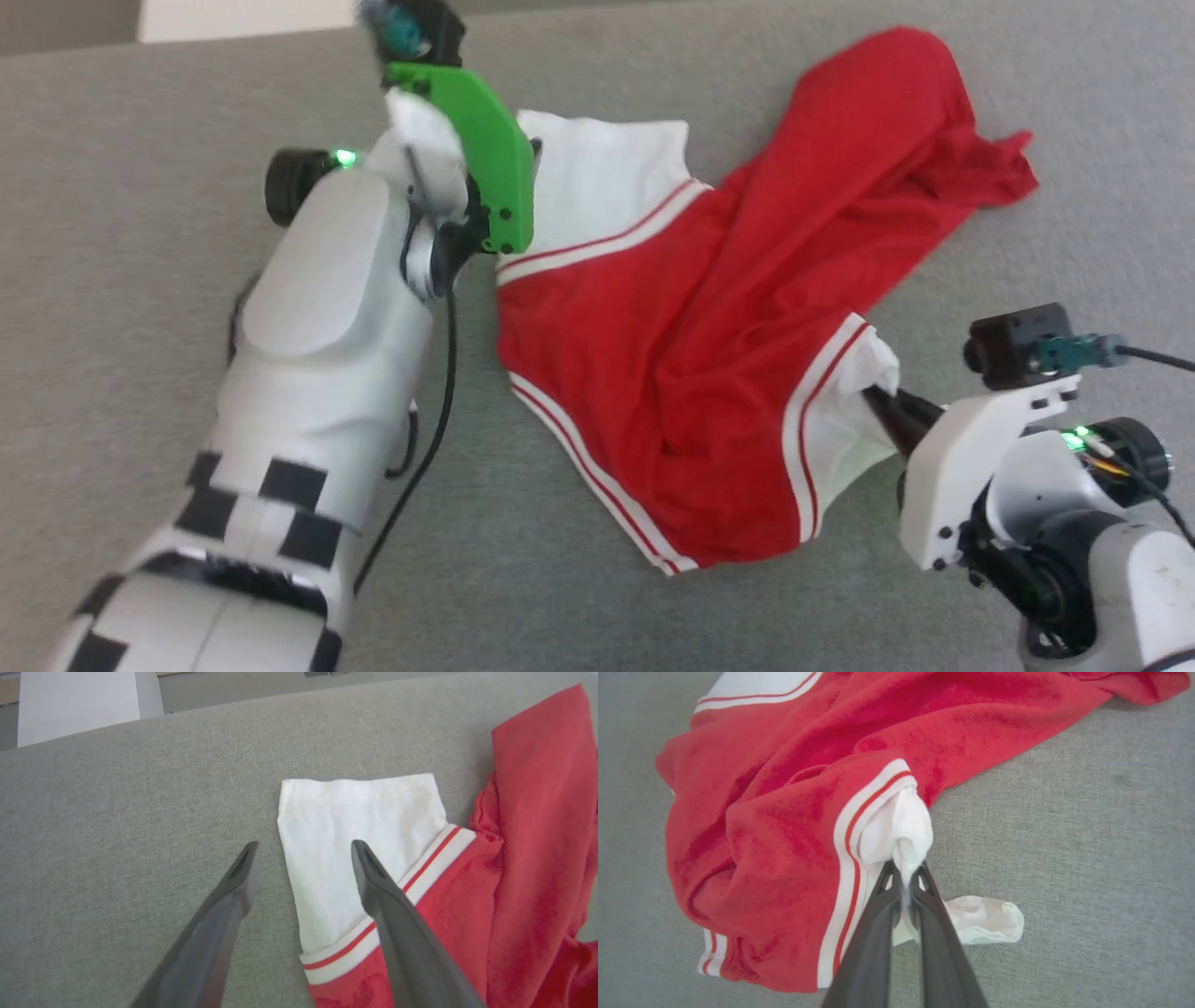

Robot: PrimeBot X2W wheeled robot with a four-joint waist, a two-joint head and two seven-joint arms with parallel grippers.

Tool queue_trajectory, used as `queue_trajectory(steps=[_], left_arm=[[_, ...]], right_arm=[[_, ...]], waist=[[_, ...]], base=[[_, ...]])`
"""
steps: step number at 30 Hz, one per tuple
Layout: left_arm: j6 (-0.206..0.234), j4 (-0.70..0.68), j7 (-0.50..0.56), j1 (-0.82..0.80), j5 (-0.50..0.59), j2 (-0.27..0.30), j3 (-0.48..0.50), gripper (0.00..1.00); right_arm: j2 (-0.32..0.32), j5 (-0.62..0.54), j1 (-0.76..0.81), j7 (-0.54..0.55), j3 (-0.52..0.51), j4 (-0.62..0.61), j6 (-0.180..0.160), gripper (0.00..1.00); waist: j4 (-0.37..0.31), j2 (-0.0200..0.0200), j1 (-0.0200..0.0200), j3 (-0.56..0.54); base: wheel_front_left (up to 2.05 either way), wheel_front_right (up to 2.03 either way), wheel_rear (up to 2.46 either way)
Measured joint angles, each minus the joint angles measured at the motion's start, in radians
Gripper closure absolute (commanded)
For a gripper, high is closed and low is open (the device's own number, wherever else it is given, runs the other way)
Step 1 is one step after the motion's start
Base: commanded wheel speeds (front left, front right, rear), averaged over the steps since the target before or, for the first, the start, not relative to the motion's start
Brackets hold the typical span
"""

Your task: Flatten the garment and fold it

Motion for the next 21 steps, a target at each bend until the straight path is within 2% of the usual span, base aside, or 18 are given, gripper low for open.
queue_trajectory(steps=[6, 11, 12, 13, 14, 21], left_arm=[[0.009, 0.118, 0.174, -0.076, 0.057, 0.013, -0.076, 0.0], [0.02, 0.146, 0.24, -0.116, 0.073, 0.023, -0.097, 0.02], [0.02, 0.146, 0.246, -0.121, 0.07, 0.022, -0.095, 0.6], [0.02, 0.145, 0.246, -0.121, 0.057, 0.022, -0.085, 0.96], [0.02, 0.144, 0.245, -0.121, 0.051, 0.022, -0.082, 1.0], [-0.004, 0.127, 0.153, -0.091, -0.073, 0.002, -0.008, 1.0]], right_arm=[[0.004, 0.006, -0.014, -0.031, 0.024, 0.021, 0.0, 1.0], [0.004, 0.006, -0.02, -0.041, 0.022, 0.032, 0.0, 1.0], [0.004, 0.006, -0.021, -0.045, 0.021, 0.033, 0.0, 1.0], [0.004, 0.006, -0.022, -0.048, 0.018, 0.034, 0.0, 1.0], [0.004, 0.006, -0.022, -0.049, 0.016, 0.035, 0.0, 1.0], [0.002, 0.003, -0.023, -0.059, -0.011, 0.055, 0.0, 1.0]], waist=[[-0.055, 0.0, 0.0001, 0.072], [-0.084, 0.0, 0.0, 0.11], [-0.088, 0.0, 0.0, 0.116], [-0.09, 0.0, 0.0, 0.121], [-0.09, 0.0, 0.0, 0.124], [-0.065, 0.0, 0.0001, 0.108]], base=[[0.0, 0.0, 0.0], [0.0, 0.0, 0.0], [0.0, 0.0, 0.0], [0.0, 0.0, 0.0], [0.0, 0.0, 0.0], [0.0, 0.0, 0.0]])
